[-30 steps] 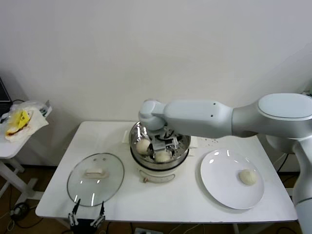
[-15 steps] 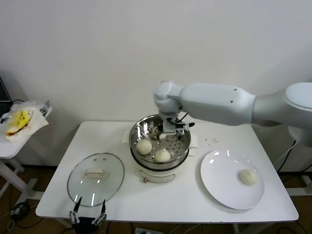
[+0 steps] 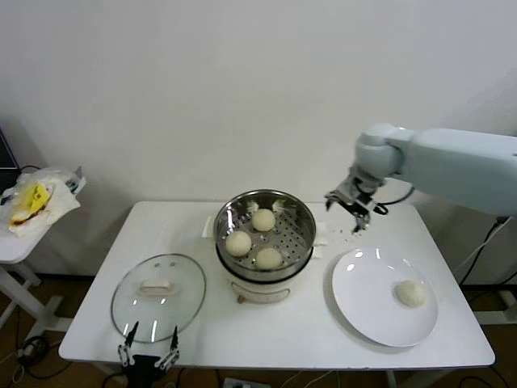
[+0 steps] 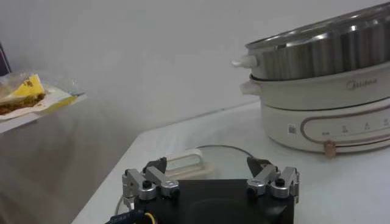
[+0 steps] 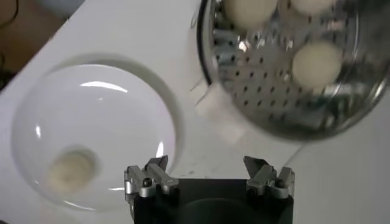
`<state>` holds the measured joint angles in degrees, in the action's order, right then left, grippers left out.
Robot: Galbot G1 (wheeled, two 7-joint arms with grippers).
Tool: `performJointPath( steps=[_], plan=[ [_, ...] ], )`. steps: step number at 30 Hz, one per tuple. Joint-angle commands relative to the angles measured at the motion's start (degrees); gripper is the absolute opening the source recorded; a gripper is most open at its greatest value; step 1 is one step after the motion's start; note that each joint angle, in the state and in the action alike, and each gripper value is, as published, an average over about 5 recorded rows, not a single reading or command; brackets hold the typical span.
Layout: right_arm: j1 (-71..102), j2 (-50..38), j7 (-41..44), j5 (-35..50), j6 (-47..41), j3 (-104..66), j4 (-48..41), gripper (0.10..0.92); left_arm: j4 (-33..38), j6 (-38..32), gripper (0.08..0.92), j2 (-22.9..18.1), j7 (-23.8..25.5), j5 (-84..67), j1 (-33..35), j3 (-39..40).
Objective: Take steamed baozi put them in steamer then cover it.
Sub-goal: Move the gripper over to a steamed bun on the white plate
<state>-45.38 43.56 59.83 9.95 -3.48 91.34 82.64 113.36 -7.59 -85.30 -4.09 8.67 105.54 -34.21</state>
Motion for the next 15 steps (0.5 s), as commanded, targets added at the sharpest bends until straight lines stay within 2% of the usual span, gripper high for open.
performJointPath(
  steps=[1, 8, 15],
  plan=[
    [18.7, -20.2, 1.2, -1.7, -12.0, -11.2, -1.2, 0.823, 1.8, 1.0, 0.823, -0.1, 0.1, -0.1, -0.3, -0.2],
    [38.6, -21.1, 4.0, -12.5, -9.2, -28.3, -6.4, 0.823, 1.8, 1.4, 0.823, -0.3, 0.2, 0.4, -0.2, -0.4],
    [46.6, -18.6, 3.1, -15.3, -8.2, -35.5, -11.0, 0.823, 1.5, 1.8, 0.823, -0.7, 0.1, 1.4, -0.4, -0.4]
  ],
)
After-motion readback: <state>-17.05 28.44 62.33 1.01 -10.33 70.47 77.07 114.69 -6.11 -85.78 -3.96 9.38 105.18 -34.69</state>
